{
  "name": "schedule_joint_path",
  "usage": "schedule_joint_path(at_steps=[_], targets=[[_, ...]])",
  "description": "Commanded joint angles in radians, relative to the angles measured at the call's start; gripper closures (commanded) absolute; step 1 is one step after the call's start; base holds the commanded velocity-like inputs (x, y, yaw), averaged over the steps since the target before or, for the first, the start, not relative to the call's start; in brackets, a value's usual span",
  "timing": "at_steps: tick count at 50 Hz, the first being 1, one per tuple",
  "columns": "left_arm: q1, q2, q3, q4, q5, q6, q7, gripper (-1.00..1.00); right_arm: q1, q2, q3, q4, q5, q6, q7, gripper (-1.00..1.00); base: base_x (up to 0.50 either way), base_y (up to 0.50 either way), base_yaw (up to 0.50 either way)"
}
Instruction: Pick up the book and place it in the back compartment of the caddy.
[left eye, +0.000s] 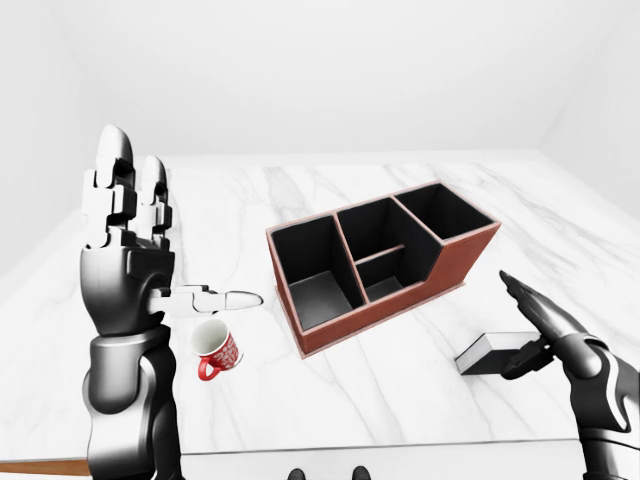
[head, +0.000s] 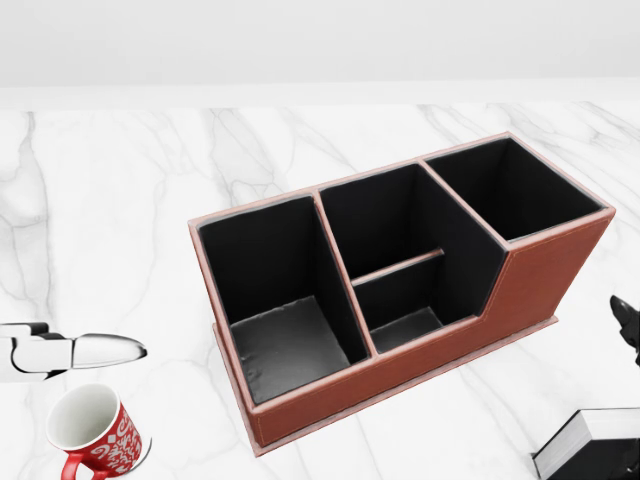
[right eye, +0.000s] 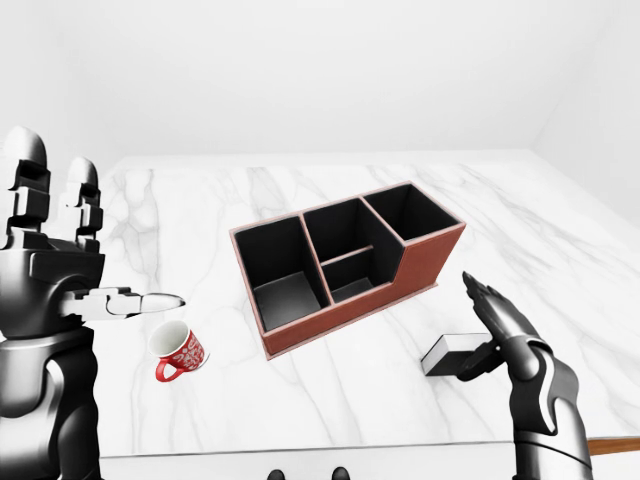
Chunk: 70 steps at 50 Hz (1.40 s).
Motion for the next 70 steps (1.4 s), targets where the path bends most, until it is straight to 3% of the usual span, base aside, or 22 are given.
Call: schedule_joint_path(at_steps=[1,9,20,35,45,47,48,49,70], targets=[[0.001,-0.001,-0.002,0.002,0.003,0.000,-0.001,-1.00,0.003,-0.005,0.004,0.026,0.008,-0.012,-0.015,-1.00,0.00,0.00,0.00],[0.003,-0.002,-0.004,0.002,0.005,0.000,-0.001,-1.00,0.013,0.001,0.005,0.023,0.008,-0.014,-0.018,-1.00,0.00,0.00,0.00],[0.003,-0.003,-0.005,0.004,0.008,0.000,-0.002,-1.00,0.015,-0.003,0.008,0.078,0.017,-0.042,-0.051,-1.00,0.00,0.00,0.00],[0.001,-0.002,-0.002,0.004,0.005,0.000,-0.002,-1.00,0.012,0.000,0.021,0.076,0.015,-0.035,-0.050,-1.00,0.00,0.00,0.00],[0.001,-0.001,-0.001,0.003,0.005,0.000,-0.001,-1.00,0.007,-0.005,0.029,0.099,0.016,-0.049,-0.060,-1.00,0.00,0.00,0.00],[0.002,-0.002,-0.002,0.001,0.005,0.000,-0.001,-1.00,0.007,-0.005,0.029,0.100,0.017,-0.049,-0.060,-0.30,0.00,0.00,0.00],[0.003,-0.002,-0.003,0.002,0.006,0.000,-0.002,-1.00,0.008,-0.005,0.029,0.098,0.016,-0.049,-0.060,0.15,0.00,0.00,0.00],[0.003,-0.002,-0.003,0.002,0.006,0.000,-0.002,-1.00,0.012,-0.004,0.027,0.087,0.017,-0.047,-0.056,1.00,0.00,0.00,0.00],[0.001,-0.002,-0.003,0.003,0.007,0.000,-0.001,-1.00,0.025,0.021,0.007,-0.028,0.010,-0.011,-0.002,1.00,0.00,0.00,0.00]])
